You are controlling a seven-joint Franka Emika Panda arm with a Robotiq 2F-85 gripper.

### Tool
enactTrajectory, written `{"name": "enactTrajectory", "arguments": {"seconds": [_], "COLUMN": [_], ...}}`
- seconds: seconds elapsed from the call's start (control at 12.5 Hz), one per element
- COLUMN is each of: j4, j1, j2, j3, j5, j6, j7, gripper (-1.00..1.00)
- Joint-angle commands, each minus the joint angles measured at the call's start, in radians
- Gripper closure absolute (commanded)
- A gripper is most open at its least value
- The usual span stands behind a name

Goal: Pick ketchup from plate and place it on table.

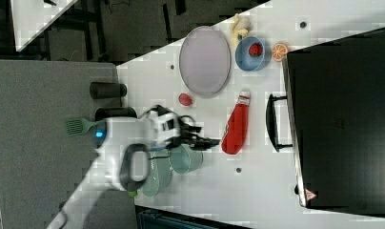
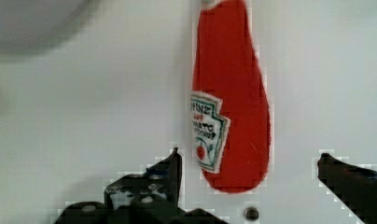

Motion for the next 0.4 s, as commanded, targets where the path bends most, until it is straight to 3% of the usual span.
{"name": "enactTrajectory", "arguments": {"seconds": [0.08,0.4], "j4": [0.193,0.375], "j1": [0.008,0.008], "j2": [-0.162,-0.255], "j3": [0.024,0.028], "j5": [0.009,0.009], "j6": [-0.146,-0.478], "j7": [0.201,0.346], "gripper": [-1.0,-1.0]}}
